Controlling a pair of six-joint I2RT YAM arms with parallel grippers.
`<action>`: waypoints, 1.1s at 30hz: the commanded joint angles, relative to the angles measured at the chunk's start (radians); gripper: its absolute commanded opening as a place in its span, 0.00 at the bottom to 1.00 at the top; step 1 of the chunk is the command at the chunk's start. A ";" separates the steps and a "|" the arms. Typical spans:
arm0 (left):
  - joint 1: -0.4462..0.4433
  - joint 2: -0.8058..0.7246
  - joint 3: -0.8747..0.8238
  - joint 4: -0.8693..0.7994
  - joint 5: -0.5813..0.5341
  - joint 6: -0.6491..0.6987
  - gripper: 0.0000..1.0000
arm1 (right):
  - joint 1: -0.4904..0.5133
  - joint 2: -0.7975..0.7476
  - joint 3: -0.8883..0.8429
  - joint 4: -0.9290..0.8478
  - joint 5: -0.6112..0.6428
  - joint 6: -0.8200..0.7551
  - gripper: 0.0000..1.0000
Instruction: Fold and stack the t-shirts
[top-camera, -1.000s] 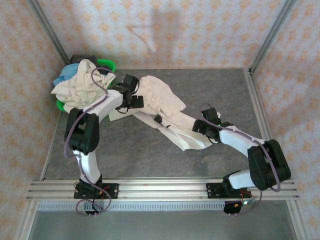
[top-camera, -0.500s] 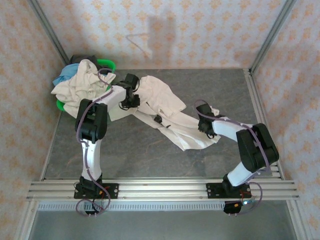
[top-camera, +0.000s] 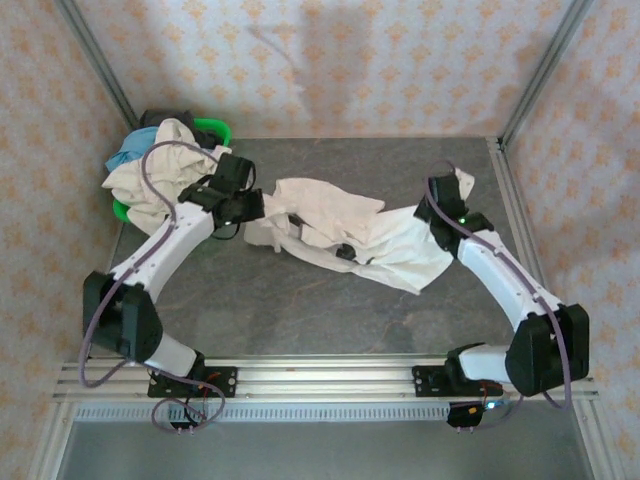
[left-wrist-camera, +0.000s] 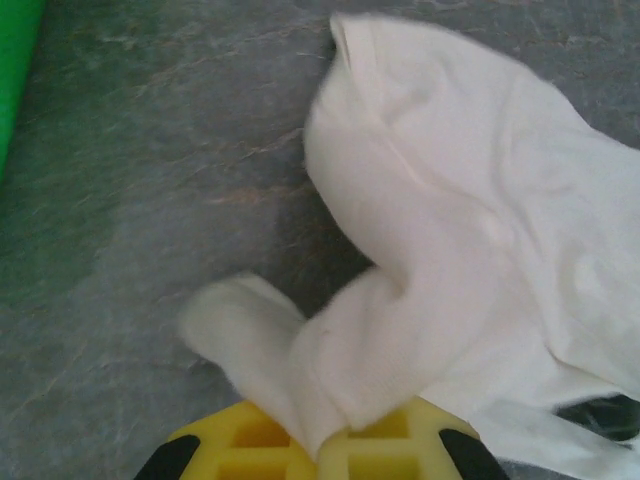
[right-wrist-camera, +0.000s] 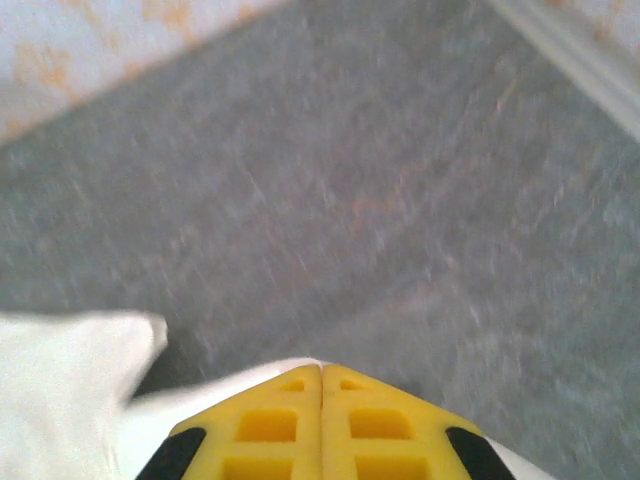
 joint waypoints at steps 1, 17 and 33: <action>0.103 0.003 -0.087 -0.048 -0.055 -0.061 0.18 | -0.052 0.154 0.110 0.020 0.019 -0.078 0.02; 0.013 0.162 0.003 0.007 -0.032 0.003 0.94 | 0.061 0.031 -0.254 -0.089 -0.115 0.151 0.73; -0.090 1.041 1.042 -0.342 -0.213 0.202 0.74 | 0.074 0.078 -0.336 -0.083 -0.031 0.212 0.77</action>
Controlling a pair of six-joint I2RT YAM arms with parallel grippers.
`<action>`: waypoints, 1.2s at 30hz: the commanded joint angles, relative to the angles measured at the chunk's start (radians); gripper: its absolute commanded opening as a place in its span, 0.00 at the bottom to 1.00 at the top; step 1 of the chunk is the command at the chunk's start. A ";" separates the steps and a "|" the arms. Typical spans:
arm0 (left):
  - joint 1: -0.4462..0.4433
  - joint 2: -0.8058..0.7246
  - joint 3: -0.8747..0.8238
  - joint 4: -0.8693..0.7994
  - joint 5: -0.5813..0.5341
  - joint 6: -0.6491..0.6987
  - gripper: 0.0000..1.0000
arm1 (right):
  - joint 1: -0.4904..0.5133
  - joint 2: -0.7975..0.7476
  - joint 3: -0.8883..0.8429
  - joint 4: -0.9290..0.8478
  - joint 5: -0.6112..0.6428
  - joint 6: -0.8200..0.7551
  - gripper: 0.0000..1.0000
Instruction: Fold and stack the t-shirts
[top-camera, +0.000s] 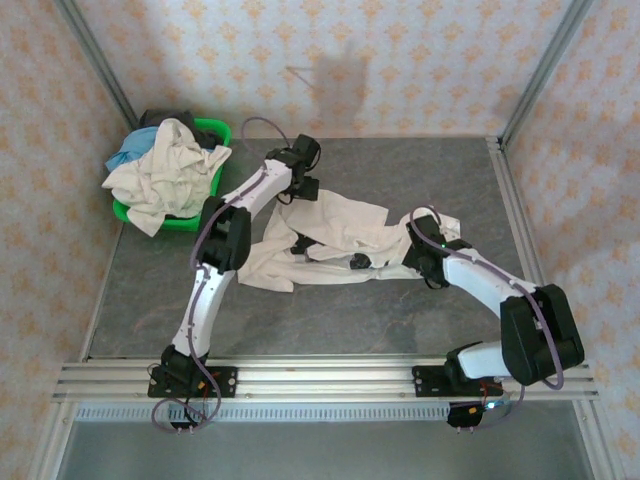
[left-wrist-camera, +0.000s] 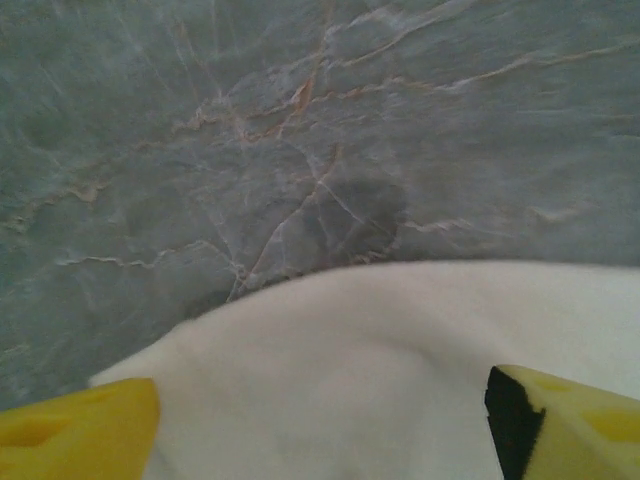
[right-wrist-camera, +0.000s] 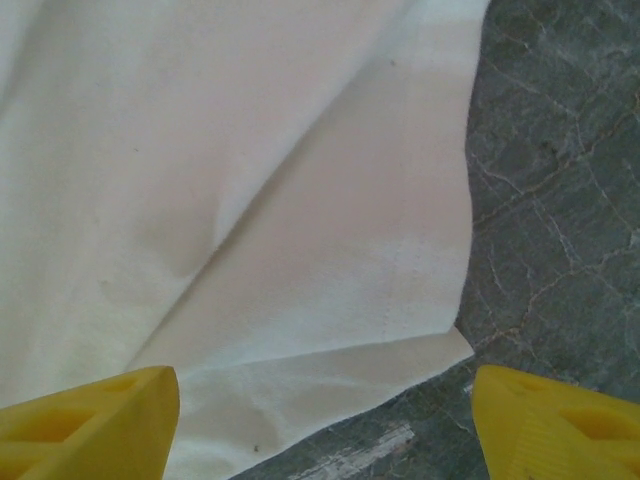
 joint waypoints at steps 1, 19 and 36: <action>0.017 0.003 0.043 -0.130 -0.045 0.046 0.63 | 0.003 0.055 0.008 -0.005 0.077 0.022 0.76; 0.202 -0.352 -0.472 0.139 0.187 -0.108 0.00 | -0.058 0.286 0.375 -0.105 0.154 -0.053 0.00; 0.204 -0.432 -0.525 0.179 0.219 -0.116 0.45 | -0.022 0.403 0.335 -0.088 0.011 0.009 0.59</action>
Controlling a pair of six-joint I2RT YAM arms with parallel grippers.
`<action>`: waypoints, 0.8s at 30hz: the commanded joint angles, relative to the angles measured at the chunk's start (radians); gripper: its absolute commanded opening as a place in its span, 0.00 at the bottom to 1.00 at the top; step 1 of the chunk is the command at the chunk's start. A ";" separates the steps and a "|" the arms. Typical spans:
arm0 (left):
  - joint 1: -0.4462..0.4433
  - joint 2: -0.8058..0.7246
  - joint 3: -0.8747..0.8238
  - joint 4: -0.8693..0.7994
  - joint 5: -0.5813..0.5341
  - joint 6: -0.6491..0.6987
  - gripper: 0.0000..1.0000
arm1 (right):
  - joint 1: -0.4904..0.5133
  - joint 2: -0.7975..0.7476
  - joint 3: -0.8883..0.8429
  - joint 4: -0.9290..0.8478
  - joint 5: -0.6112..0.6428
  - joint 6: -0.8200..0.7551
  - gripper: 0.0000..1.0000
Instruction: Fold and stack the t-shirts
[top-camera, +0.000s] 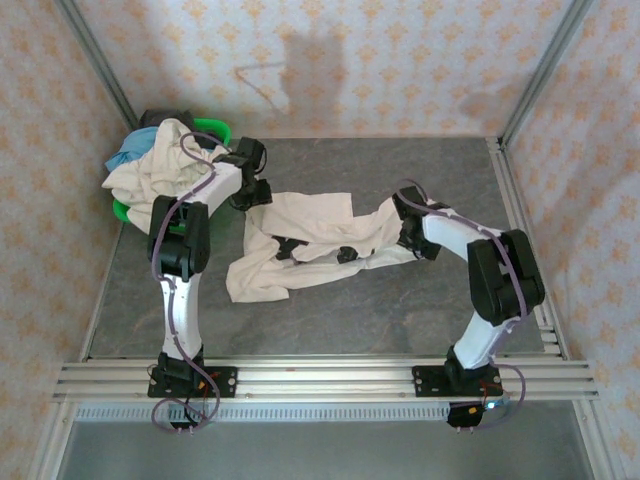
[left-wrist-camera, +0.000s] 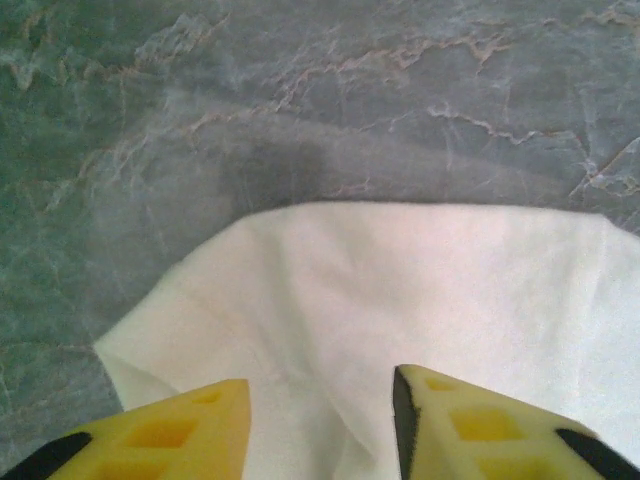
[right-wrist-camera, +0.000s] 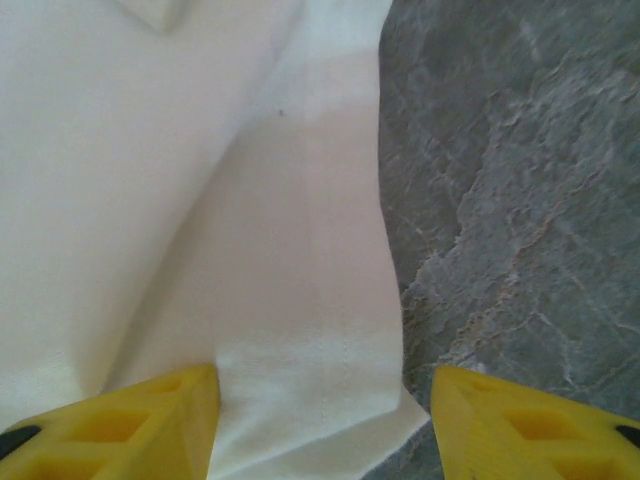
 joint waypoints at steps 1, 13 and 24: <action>-0.013 -0.097 -0.013 0.012 -0.008 0.007 0.46 | 0.001 0.029 -0.011 0.011 0.003 0.009 0.57; -0.046 -0.449 -0.242 0.018 -0.113 -0.009 0.49 | 0.011 -0.032 0.172 -0.071 0.097 -0.092 0.00; -0.107 -0.762 -0.592 0.016 -0.223 -0.064 0.52 | -0.100 0.299 0.652 -0.081 -0.060 -0.220 0.21</action>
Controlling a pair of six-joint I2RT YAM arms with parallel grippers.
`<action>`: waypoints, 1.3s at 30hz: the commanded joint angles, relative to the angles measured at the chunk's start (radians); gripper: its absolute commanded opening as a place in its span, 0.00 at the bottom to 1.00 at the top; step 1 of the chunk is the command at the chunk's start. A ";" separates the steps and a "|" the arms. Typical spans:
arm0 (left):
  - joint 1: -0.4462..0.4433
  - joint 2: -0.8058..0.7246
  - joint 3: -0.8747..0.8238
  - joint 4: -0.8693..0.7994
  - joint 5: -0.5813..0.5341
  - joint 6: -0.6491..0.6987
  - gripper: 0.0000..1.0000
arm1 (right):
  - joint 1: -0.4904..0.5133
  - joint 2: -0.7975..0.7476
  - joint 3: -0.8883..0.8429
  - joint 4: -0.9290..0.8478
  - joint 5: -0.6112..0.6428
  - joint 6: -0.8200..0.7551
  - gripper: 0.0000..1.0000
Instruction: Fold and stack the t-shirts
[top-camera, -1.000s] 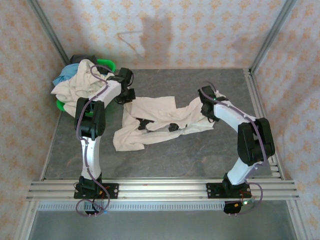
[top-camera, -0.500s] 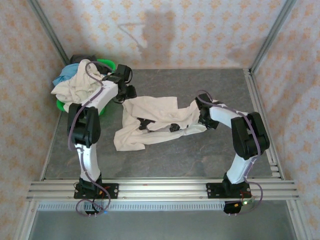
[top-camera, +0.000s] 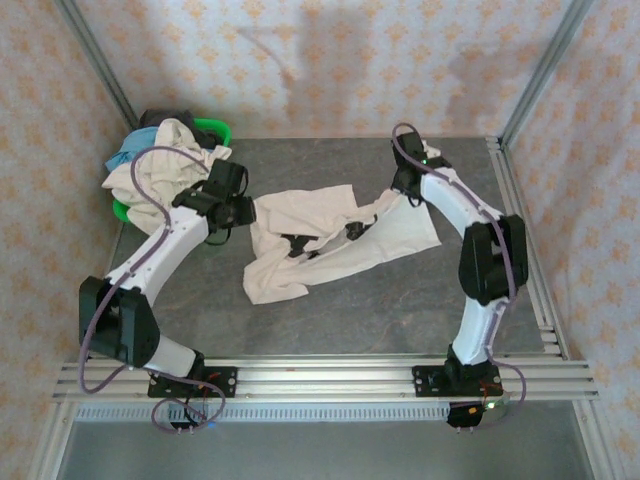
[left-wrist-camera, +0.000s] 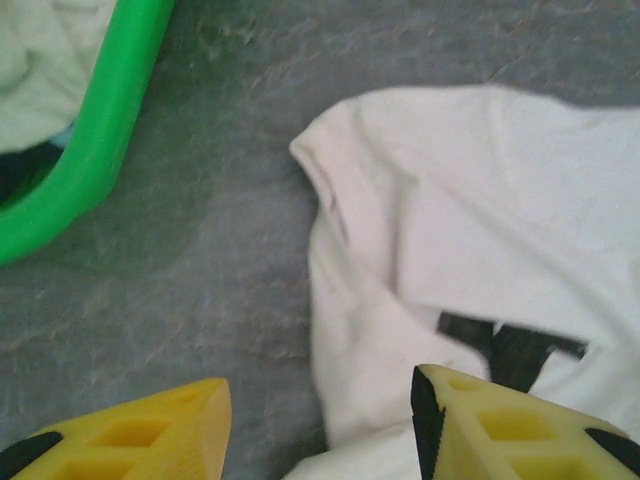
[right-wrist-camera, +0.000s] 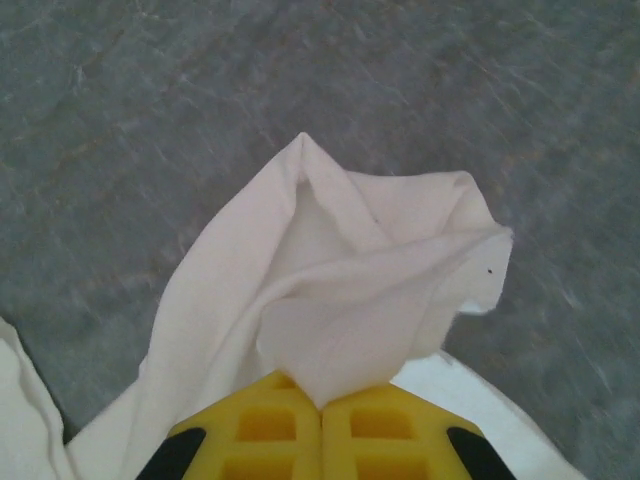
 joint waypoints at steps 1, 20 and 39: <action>-0.023 -0.075 -0.083 -0.006 -0.048 -0.040 0.53 | -0.050 0.121 0.142 -0.072 -0.074 -0.053 0.33; -0.282 0.003 -0.335 0.230 0.047 -0.124 0.68 | -0.100 -0.266 -0.612 0.212 -0.142 0.080 0.65; -0.198 0.239 -0.147 0.245 0.100 -0.016 0.27 | -0.141 -0.108 -0.528 0.262 -0.092 0.109 0.22</action>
